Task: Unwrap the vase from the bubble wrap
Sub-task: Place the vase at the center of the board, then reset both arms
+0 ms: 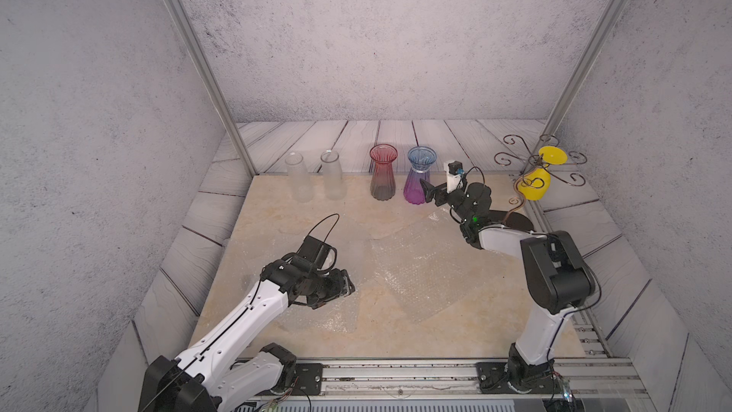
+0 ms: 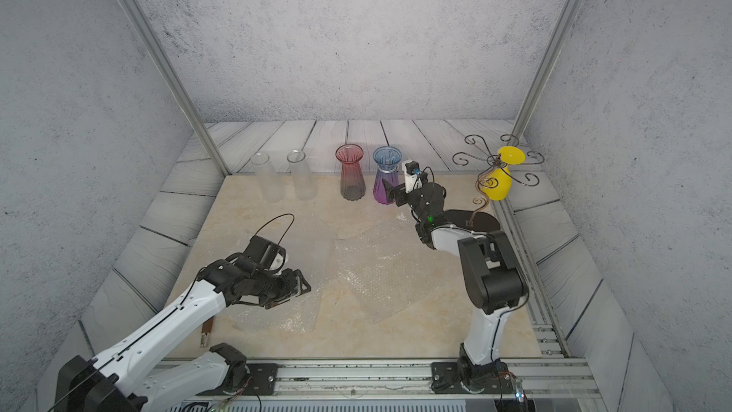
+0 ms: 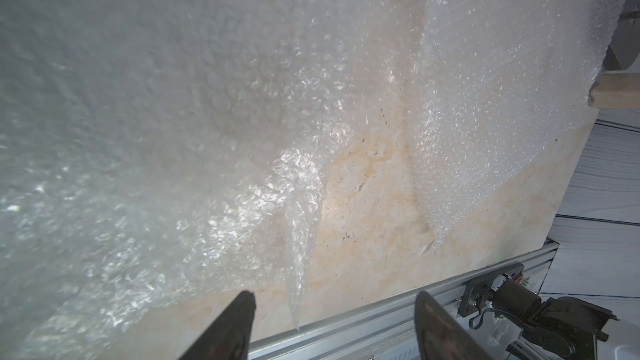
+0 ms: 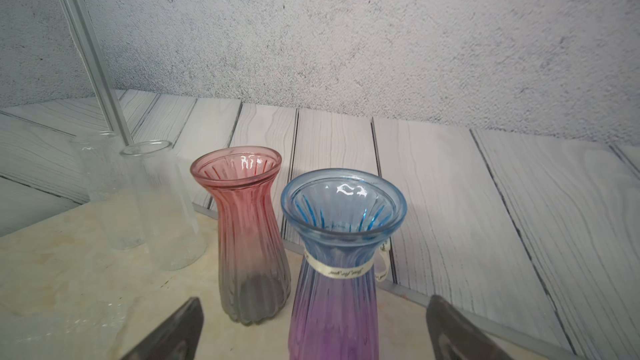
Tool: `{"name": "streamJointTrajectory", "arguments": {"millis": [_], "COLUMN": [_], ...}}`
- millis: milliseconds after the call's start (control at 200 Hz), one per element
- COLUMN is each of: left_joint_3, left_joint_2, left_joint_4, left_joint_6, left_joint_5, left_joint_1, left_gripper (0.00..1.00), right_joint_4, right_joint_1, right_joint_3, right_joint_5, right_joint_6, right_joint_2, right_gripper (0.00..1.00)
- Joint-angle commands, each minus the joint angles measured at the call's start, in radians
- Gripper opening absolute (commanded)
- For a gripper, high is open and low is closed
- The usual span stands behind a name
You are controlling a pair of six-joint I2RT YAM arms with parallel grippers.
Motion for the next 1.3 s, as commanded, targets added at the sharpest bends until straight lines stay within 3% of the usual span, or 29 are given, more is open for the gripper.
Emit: {"name": "streamJointTrajectory", "arguments": {"millis": [0,100,225,305,335,555,620,846,1066,1231,1296], "left_joint_3": [0.013,0.006,-0.013,-0.024,-0.028,-0.033,-0.01,0.07,0.037,-0.007,-0.078], "left_joint_2": [-0.039,-0.063,-0.111,-0.167,-0.188,-0.267,-0.256,-0.19,-0.123,-0.124,-0.142], "left_joint_4": [0.023,0.029,0.024,0.027,0.028,0.047,0.033,0.011,0.086,0.188,0.305], "left_joint_6": [0.041,0.076,0.102,0.109,0.115,0.182,0.192,0.267,0.253,0.306,0.344], "left_joint_5": [-0.051,-0.093,-0.152,-0.226,-0.256,-0.455,-0.504,-0.561,-0.768,-0.93,-1.004], "left_joint_1": [0.009,0.007,0.008,0.007,0.007,0.008,0.007,0.008,0.011,0.027,0.027], "left_gripper": [0.74,0.74,0.77,0.81,0.88,0.96,1.0,0.99,0.99,0.99,0.99], "right_joint_4": [-0.366,-0.622,-0.79,-0.886,-0.912,-0.769,-0.726,-0.546,-0.32,-0.161,-0.059], "right_joint_1": [0.056,0.09,0.091,0.083,0.076,0.027,-0.004,-0.097,-0.222,-0.278,-0.309], "right_joint_3": [-0.02,-0.03,-0.131,-0.181,-0.197,-0.471,-0.537,-0.679,-0.726,-0.723,-0.729], "right_joint_5": [0.086,0.157,0.223,0.271,0.283,0.37,0.352,0.26,0.137,0.142,0.134], "right_joint_6": [0.035,0.062,0.103,0.082,0.068,0.032,0.024,-0.013,-0.001,0.016,0.06], "right_joint_2": [-0.208,-0.352,-0.58,-0.725,-0.773,-1.007,-1.008,-0.921,-0.753,-0.601,-0.523], "right_gripper": [0.99,0.99,0.99,0.99,0.99,0.99,0.99,0.99,0.99,0.99,0.99]}}
